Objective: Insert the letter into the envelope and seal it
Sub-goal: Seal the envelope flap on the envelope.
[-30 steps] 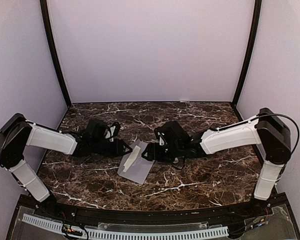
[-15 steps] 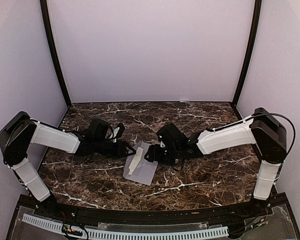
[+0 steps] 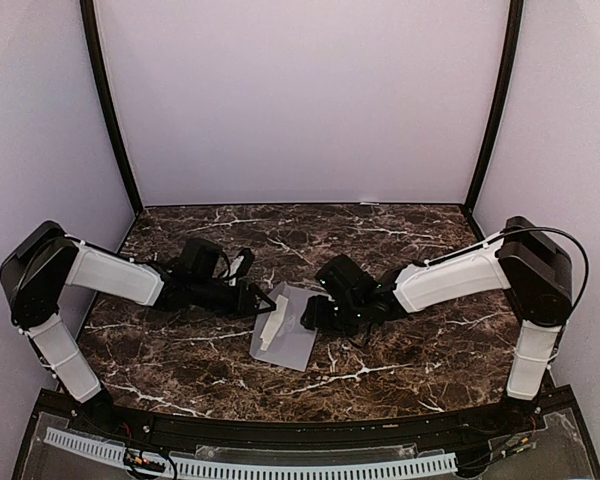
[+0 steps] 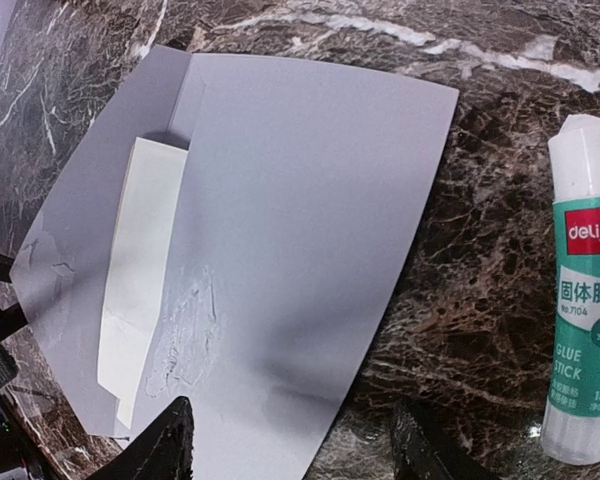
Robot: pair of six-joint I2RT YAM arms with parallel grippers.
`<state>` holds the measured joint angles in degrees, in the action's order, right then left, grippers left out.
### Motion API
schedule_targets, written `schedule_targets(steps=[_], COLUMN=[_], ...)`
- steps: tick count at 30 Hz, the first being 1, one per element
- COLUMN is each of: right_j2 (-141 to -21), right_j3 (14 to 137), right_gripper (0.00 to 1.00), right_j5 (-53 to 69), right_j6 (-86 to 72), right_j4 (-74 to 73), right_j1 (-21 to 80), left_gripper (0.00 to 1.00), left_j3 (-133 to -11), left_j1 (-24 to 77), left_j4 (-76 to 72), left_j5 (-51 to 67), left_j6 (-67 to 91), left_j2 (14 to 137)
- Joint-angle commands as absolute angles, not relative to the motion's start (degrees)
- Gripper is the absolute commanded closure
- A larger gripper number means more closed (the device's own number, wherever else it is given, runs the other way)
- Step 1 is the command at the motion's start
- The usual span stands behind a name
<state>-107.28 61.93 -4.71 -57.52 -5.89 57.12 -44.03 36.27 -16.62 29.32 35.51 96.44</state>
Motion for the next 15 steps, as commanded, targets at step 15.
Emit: schedule_targets(steps=[15], right_j2=[-110.28], right_j3=[61.97], right_gripper=[0.38], right_j5=[-3.43], right_j6=[-57.30], right_j4=[-2.88], right_j1=[56.81], left_gripper=[0.47], left_j3=[-48.71], left_j1=[39.55], left_j4=[-17.36], left_j5=[32.70], left_j6=[33.04], left_j2=[101.13])
